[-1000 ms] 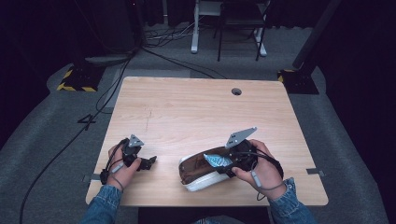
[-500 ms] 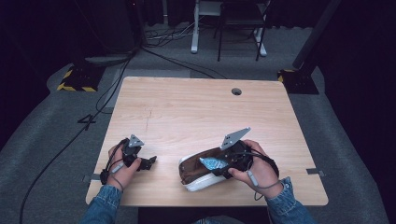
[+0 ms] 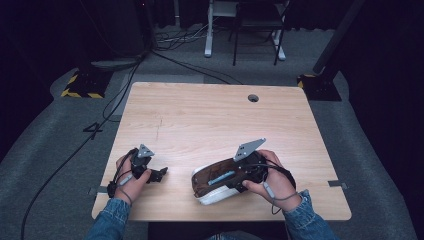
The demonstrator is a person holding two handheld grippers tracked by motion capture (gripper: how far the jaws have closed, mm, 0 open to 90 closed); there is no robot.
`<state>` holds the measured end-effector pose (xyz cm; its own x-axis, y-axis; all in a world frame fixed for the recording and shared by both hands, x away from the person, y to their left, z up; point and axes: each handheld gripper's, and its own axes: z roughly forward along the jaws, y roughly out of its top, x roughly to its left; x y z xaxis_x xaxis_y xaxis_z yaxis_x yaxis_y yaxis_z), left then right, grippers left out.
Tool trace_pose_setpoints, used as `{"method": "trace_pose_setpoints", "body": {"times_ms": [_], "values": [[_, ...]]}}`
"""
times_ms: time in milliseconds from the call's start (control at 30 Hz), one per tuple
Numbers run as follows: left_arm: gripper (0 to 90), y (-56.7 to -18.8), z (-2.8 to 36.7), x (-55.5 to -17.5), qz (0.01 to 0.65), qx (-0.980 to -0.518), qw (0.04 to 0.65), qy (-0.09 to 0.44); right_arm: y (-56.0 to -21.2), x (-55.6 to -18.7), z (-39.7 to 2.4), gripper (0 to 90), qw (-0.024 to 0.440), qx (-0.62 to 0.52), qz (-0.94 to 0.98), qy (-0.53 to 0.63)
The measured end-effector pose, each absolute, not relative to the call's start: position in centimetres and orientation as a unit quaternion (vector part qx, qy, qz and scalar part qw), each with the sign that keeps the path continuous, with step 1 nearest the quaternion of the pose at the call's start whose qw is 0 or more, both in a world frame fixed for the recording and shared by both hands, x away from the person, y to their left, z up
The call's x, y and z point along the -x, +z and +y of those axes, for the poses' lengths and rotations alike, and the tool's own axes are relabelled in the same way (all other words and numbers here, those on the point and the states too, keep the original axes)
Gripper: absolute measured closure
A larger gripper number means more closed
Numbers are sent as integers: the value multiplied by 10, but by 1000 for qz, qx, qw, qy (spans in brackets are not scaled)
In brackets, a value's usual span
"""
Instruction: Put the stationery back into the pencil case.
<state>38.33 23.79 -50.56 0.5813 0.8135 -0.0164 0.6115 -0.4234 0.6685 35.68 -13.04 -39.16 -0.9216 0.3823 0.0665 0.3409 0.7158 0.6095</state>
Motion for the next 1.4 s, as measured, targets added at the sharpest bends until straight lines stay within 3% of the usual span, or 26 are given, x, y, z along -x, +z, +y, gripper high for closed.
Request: {"method": "trace_pose_setpoints", "body": {"times_ms": [233,567,933,1400], "values": [[23,-506,238,-383,430,-829,322,157,-388,-358,-135,270,46,-201,920,333],[12,-506,237,-386,426,-832,320,155,-373,-357,-161,259,100,-206,893,387],[2,-506,234,-389,424,-833,321,154,-368,-367,-207,169,131,-257,865,411],[2,-506,233,-389,428,-830,323,152,-399,-391,-256,160,167,-362,834,382]]}}
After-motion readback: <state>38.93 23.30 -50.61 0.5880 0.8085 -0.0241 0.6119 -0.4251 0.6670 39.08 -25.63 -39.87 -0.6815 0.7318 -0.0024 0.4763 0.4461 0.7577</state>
